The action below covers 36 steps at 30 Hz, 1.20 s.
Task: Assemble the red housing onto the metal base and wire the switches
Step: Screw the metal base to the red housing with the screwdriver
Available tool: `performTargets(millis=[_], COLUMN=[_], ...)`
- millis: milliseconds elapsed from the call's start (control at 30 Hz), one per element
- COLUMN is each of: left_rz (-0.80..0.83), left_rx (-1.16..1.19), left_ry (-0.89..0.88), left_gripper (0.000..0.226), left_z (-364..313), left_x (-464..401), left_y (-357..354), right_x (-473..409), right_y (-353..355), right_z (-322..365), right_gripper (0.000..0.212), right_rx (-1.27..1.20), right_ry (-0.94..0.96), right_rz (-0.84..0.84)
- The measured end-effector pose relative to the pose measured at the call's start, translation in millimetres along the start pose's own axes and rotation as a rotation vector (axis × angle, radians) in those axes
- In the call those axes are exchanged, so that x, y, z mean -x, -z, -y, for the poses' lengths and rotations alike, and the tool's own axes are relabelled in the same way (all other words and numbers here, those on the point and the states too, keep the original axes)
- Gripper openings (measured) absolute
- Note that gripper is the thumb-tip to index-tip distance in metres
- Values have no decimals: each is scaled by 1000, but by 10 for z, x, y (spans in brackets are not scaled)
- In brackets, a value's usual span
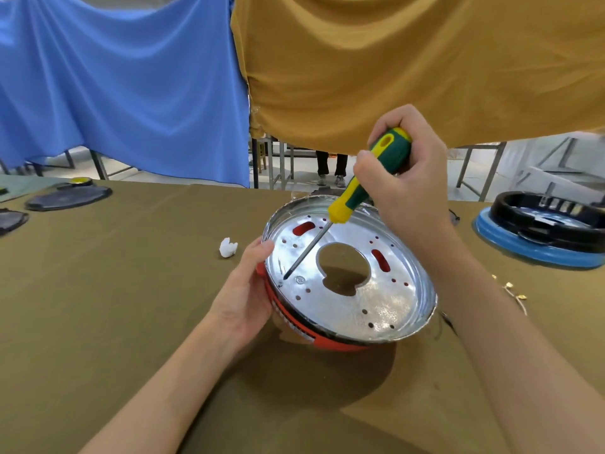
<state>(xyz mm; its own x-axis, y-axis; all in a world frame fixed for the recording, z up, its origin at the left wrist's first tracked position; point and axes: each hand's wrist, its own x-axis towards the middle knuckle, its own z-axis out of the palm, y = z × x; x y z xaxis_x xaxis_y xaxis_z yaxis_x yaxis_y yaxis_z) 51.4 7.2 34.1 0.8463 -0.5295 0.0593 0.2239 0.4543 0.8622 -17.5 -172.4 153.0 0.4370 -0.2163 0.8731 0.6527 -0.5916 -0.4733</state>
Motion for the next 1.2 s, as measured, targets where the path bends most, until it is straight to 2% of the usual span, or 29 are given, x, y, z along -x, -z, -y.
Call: performTargets(millis=[633, 900, 1000, 1200], left_rz=[1, 8, 4, -9], left_rx=[8, 31, 27, 4], left_ry=[9, 18, 38, 49], left_gripper=[57, 59, 54, 53], left_z=[8, 21, 32, 32], left_x=[-5, -5, -4, -6], left_y=[32, 37, 43, 38], right_x=[46, 23, 10, -8], right_y=[-62, -28, -28, 20], right_z=[92, 221, 262, 321], right_gripper=[15, 18, 17, 25], right_rx=[35, 31, 41, 99], right_ry=[59, 174, 161, 107], right_rz=[67, 271, 359, 399])
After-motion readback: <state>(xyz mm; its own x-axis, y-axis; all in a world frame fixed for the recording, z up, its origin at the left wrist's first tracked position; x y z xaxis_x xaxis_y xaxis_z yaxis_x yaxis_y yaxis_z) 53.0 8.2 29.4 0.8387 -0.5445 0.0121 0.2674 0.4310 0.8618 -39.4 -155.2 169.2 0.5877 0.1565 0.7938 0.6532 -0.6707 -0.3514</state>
